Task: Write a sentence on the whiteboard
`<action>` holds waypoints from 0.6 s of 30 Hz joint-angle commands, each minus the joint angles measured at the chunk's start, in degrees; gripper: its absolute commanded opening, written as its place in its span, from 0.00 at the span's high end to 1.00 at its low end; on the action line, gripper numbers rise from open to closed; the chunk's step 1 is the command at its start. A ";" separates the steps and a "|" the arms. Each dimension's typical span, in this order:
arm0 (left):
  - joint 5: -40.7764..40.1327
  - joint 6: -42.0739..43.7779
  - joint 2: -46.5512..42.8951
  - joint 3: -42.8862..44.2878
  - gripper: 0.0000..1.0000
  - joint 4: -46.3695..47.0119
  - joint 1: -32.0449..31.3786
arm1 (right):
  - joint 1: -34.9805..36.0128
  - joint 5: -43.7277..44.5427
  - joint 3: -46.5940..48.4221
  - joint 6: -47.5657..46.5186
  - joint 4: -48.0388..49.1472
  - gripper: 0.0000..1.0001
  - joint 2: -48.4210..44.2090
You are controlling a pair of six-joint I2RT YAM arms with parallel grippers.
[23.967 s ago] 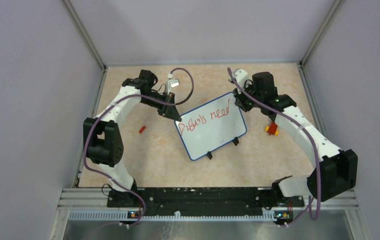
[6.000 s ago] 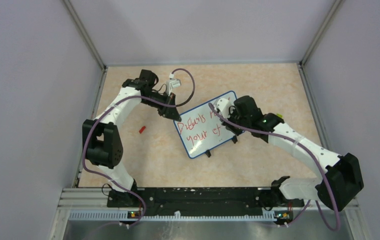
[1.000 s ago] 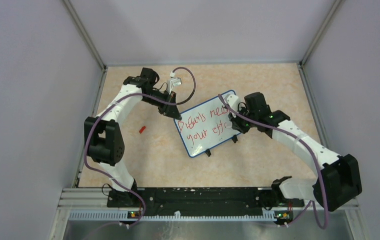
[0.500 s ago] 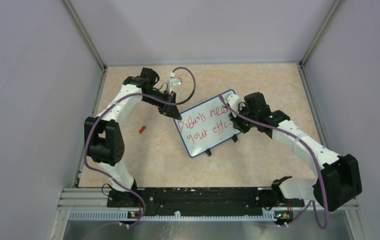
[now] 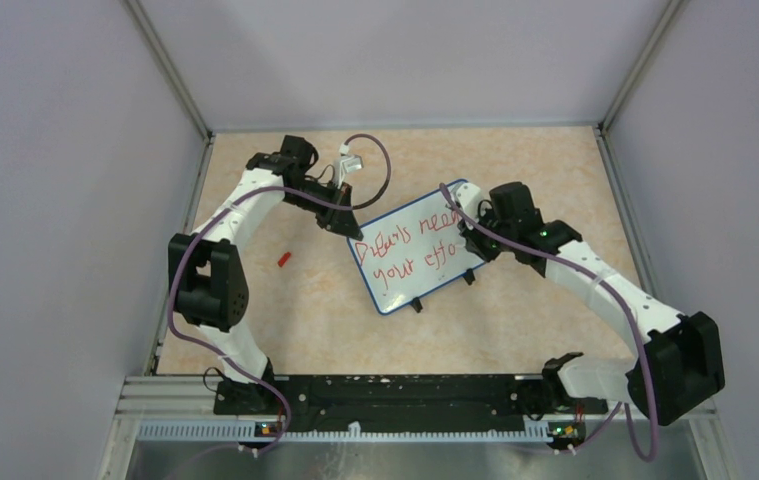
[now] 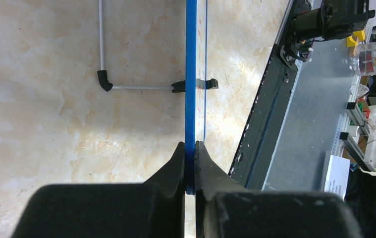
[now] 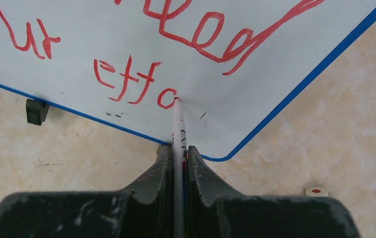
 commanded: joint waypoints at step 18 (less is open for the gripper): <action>-0.92 1.49 1.10 0.56 1.00 1.95 -0.08 | -0.74 0.09 2.17 -1.66 2.94 1.00 -0.97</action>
